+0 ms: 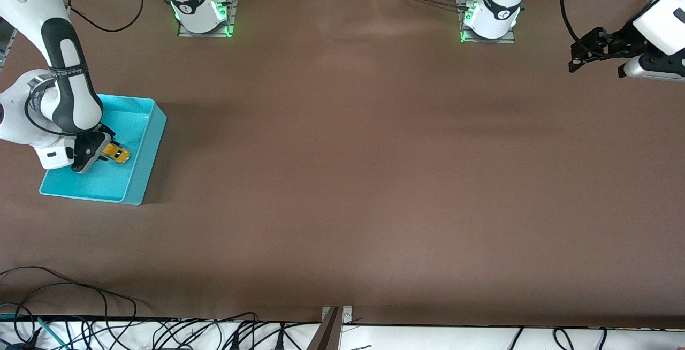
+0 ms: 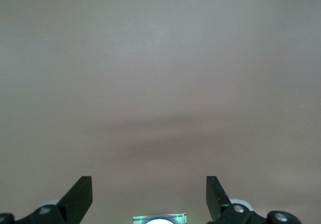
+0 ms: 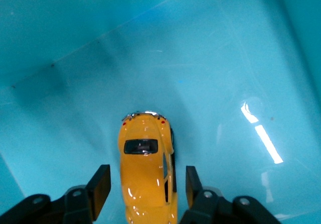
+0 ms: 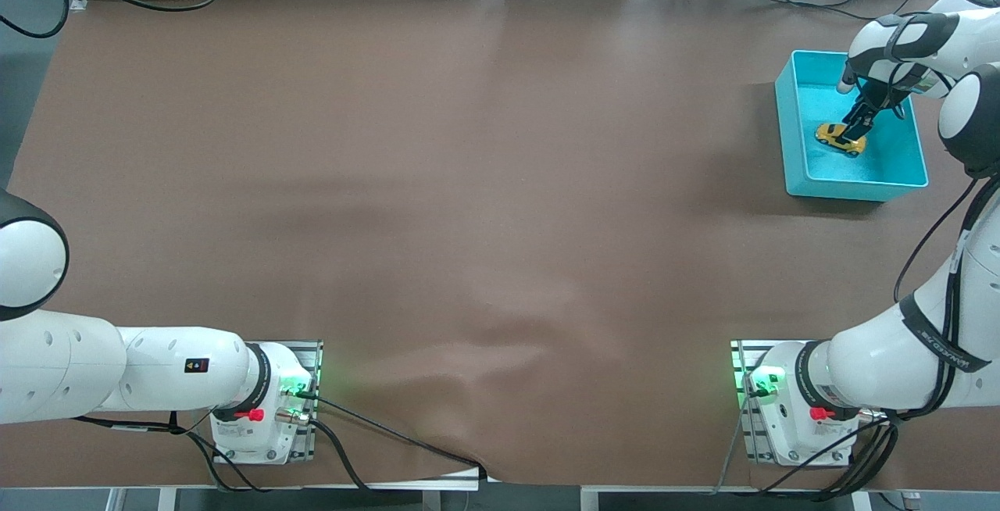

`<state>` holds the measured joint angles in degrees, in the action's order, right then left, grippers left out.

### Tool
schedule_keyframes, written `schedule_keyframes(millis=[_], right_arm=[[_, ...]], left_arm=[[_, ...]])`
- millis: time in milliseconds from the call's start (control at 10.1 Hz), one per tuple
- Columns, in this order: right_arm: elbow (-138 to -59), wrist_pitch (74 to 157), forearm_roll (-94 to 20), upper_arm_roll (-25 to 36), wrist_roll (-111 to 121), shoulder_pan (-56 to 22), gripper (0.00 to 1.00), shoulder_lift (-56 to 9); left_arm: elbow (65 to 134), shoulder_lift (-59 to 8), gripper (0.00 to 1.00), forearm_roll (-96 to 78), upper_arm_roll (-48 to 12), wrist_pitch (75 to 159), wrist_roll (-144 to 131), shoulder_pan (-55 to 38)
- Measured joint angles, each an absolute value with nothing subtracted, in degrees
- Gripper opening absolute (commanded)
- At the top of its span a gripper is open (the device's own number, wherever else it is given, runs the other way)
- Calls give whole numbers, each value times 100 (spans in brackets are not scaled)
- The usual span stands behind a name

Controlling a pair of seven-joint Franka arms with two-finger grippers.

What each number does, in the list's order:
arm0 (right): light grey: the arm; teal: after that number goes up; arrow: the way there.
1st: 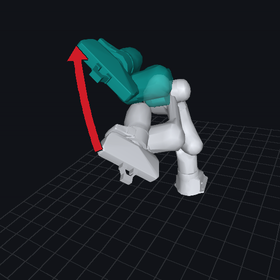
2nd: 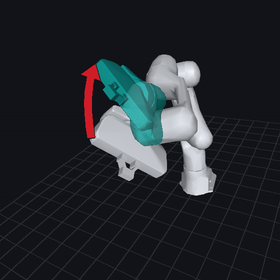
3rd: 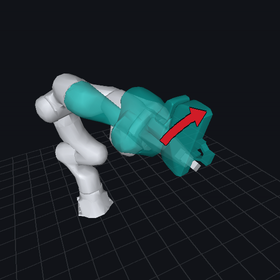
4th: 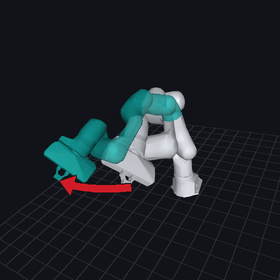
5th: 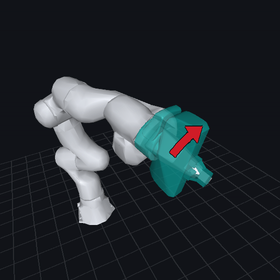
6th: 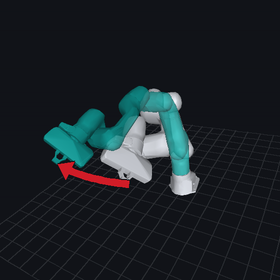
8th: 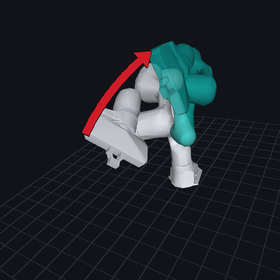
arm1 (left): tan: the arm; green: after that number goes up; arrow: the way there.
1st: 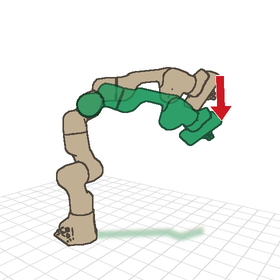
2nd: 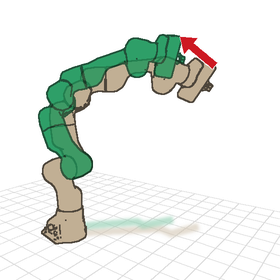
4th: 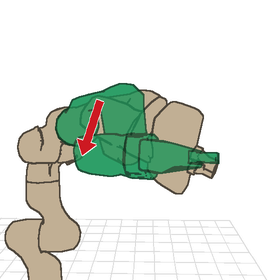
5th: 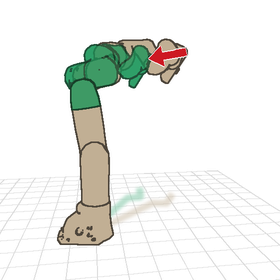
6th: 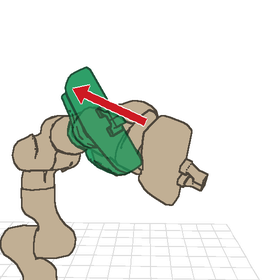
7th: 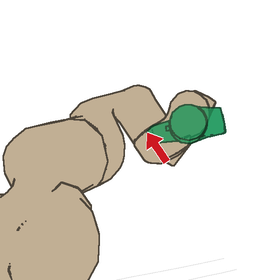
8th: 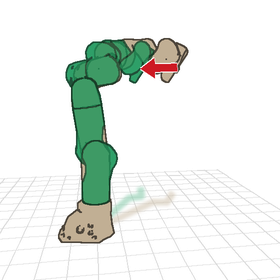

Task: Wind up and store yellow beetle car
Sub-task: 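Withdraw the open right gripper up out of the bin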

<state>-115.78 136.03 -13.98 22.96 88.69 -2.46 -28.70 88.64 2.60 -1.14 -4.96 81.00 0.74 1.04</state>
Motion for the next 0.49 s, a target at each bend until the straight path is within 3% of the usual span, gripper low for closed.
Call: schedule_keyframes(millis=[296, 494], right_arm=[[-11256, 13307, -1419, 2274, 8753, -336, 99, -2564], [-10690, 12394, -1418, 2275, 8166, -433, 99, -2251]], left_arm=[[8861, 260, 100, -114, -497, 8100, 72, 104], [8859, 259, 100, -114, -497, 8100, 72, 104]])
